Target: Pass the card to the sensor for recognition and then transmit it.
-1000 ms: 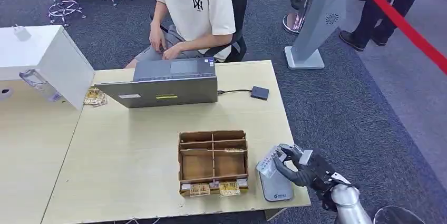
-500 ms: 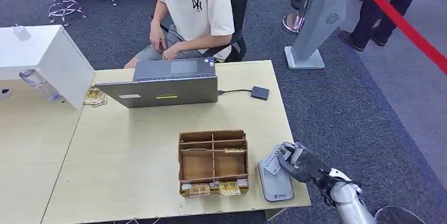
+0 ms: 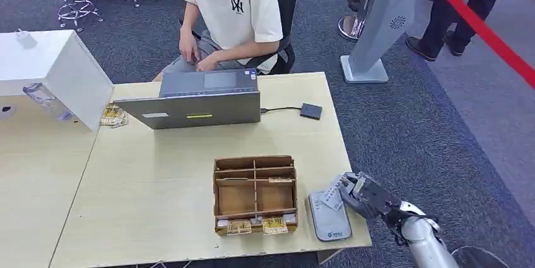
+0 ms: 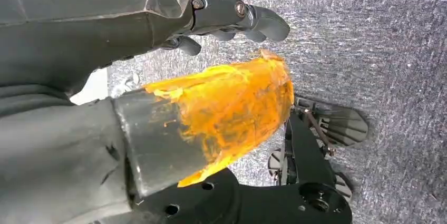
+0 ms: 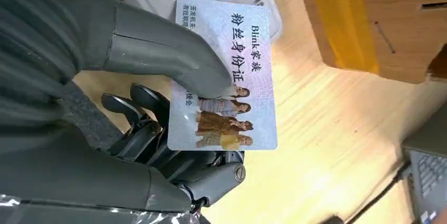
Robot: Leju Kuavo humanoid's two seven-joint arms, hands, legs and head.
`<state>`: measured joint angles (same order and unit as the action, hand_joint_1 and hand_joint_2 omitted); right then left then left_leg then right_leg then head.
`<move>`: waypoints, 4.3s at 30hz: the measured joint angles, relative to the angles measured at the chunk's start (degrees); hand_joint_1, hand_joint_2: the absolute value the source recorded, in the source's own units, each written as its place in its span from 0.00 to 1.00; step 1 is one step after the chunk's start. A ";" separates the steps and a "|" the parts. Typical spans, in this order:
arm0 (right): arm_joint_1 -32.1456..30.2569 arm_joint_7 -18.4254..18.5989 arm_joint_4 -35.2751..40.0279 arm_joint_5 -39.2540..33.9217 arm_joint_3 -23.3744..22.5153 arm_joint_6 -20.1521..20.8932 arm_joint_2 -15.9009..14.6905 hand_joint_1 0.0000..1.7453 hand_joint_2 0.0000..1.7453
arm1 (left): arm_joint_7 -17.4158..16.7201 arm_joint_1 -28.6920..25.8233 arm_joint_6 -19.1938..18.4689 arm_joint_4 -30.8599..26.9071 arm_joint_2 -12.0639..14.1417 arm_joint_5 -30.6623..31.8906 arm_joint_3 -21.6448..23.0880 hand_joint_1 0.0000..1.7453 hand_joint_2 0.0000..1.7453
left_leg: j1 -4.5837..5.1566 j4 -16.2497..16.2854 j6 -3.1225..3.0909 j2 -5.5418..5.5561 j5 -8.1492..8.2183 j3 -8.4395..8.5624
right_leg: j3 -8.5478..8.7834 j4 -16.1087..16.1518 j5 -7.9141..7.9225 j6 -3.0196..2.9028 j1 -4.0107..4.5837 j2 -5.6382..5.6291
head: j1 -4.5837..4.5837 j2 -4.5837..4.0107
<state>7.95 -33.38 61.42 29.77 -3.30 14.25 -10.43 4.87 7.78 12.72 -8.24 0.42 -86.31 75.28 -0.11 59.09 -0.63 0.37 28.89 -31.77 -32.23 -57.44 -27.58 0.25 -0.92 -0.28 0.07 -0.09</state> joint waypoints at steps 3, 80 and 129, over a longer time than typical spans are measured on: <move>0.16 -0.02 -0.57 0.52 0.02 0.00 -0.33 1.00 1.00 | 0.00 0.00 -0.02 0.00 0.00 0.00 -0.04 0.00 0.00 | 0.00 0.00 0.00 0.00 0.00 0.00 | 0.00 0.00 0.00 0.00 0.00 0.00 | 0.00 0.00; -0.53 3.56 23.81 6.86 -5.47 -19.89 14.85 1.00 1.00 | 0.72 -0.59 0.50 0.00 -1.18 0.00 -2.49 0.00 0.00 | 0.00 0.00 0.01 0.02 -0.01 0.05 | 0.04 -0.03 0.00 0.00 0.00 0.01 | 0.00 0.00; 20.94 17.41 19.48 53.52 21.35 -42.46 25.90 1.00 1.00 | -2.40 0.57 -2.49 0.00 -3.24 2.73 5.94 0.00 0.00 | -0.03 -0.01 0.09 -0.01 -0.11 0.02 | 0.00 -0.09 0.05 -0.08 0.02 -0.04 | -0.02 0.00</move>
<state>28.89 -15.96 80.90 83.29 18.05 -28.21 15.47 2.47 8.35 10.23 -8.24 -2.82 -83.58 81.22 -0.14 59.09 -0.54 0.36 28.78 -31.75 -32.24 -57.53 -27.53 0.17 -0.90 -0.32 0.05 -0.09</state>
